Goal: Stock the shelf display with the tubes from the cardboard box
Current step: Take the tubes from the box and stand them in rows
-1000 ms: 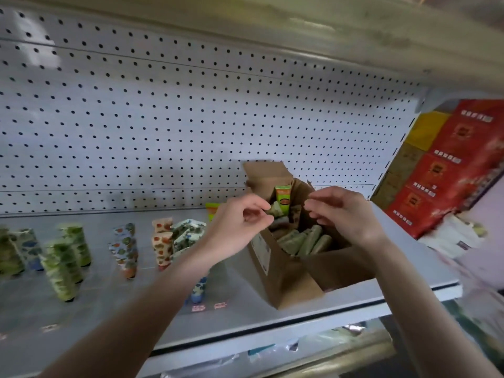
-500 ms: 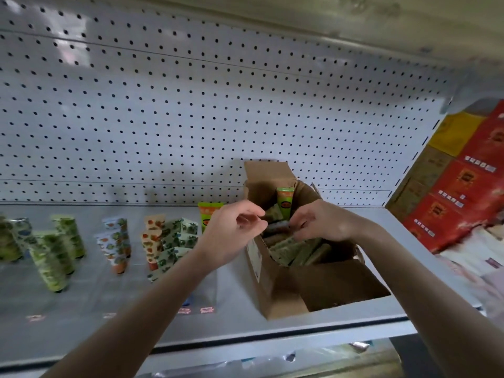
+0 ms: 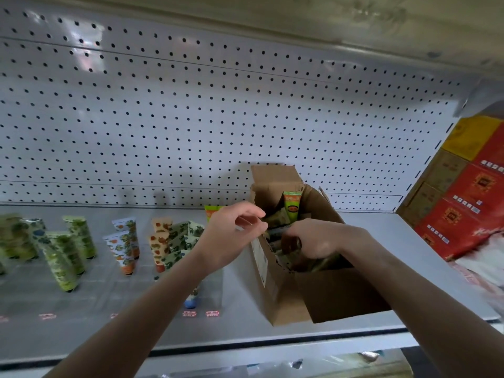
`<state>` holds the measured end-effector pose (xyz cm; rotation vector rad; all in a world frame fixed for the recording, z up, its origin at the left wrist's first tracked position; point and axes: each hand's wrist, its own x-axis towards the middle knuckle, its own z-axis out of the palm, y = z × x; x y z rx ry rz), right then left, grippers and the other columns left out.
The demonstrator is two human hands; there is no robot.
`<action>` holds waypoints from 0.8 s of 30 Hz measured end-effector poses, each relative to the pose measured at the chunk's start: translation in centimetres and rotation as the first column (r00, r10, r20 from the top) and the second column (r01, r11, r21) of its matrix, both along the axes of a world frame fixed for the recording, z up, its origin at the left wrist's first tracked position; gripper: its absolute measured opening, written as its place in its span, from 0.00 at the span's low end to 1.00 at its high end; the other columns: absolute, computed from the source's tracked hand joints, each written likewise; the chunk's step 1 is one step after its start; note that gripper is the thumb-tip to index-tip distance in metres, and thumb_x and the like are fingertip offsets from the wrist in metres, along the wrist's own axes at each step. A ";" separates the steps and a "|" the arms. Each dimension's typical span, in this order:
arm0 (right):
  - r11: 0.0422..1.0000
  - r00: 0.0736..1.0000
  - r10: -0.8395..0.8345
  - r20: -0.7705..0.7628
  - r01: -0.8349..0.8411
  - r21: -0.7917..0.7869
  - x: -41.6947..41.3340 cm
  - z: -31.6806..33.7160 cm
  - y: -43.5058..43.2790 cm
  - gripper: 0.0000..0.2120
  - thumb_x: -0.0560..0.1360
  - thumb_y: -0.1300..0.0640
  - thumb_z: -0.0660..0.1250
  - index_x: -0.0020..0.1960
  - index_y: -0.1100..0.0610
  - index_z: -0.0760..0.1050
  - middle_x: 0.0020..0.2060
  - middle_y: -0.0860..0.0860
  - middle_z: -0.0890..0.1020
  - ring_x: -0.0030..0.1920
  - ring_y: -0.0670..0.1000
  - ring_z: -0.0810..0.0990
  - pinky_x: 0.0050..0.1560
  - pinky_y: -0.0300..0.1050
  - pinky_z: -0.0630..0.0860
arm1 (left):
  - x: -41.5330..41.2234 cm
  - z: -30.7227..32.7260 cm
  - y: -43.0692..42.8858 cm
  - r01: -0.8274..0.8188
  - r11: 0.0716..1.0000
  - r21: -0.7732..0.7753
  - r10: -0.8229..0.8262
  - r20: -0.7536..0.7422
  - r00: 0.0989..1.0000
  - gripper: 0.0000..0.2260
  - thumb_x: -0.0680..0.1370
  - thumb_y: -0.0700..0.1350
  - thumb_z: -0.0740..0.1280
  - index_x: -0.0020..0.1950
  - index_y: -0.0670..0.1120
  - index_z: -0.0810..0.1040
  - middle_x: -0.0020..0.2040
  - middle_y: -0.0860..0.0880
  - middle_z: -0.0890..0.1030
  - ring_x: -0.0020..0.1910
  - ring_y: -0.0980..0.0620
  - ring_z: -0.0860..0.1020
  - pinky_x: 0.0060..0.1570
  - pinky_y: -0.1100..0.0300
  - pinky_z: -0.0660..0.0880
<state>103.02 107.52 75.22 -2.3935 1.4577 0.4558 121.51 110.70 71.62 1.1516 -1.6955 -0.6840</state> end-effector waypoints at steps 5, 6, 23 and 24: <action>0.995 0.997 0.025 0.078 -0.017 -0.101 -0.4 -0.2 0.1 0.11 0.70 0.54 0.71 0.51 0.52 0.76 0.45 0.49 0.79 0.46 0.51 0.77 0.47 0.45 0.76 | 0.2 0.1 0.3 0.009 1.000 -0.002 -0.009 -0.010 1.000 0.06 0.73 0.41 0.70 0.49 0.45 0.81 0.44 0.50 0.82 0.43 0.59 0.78 0.45 0.69 0.73; 0.990 0.993 0.031 0.117 -0.014 -0.143 -0.7 0.0 0.1 0.09 0.69 0.53 0.71 0.48 0.51 0.76 0.41 0.48 0.79 0.43 0.49 0.77 0.46 0.45 0.76 | 0.2 0.1 0.4 0.012 1.000 0.000 -0.012 -0.012 1.000 0.06 0.73 0.41 0.70 0.50 0.45 0.81 0.44 0.50 0.82 0.43 0.58 0.78 0.46 0.68 0.74; 0.828 0.133 -0.054 0.990 0.560 -0.030 -1.3 5.9 2.9 0.05 0.76 0.66 0.65 0.45 0.64 0.79 0.31 0.56 0.81 0.29 0.44 0.80 0.35 0.35 0.79 | 1.1 1.9 1.8 0.058 0.998 0.000 -0.058 -0.057 0.997 0.11 0.73 0.49 0.70 0.53 0.48 0.81 0.46 0.54 0.82 0.48 0.59 0.78 0.51 0.67 0.73; 0.834 0.097 -0.047 0.994 0.552 -0.014 -0.8 6.3 3.2 0.06 0.76 0.66 0.65 0.43 0.62 0.79 0.29 0.54 0.81 0.29 0.45 0.81 0.35 0.35 0.79 | 1.2 2.3 2.0 0.067 0.998 0.001 -0.067 -0.067 0.996 0.12 0.73 0.51 0.70 0.54 0.49 0.80 0.46 0.54 0.82 0.48 0.60 0.78 0.50 0.69 0.73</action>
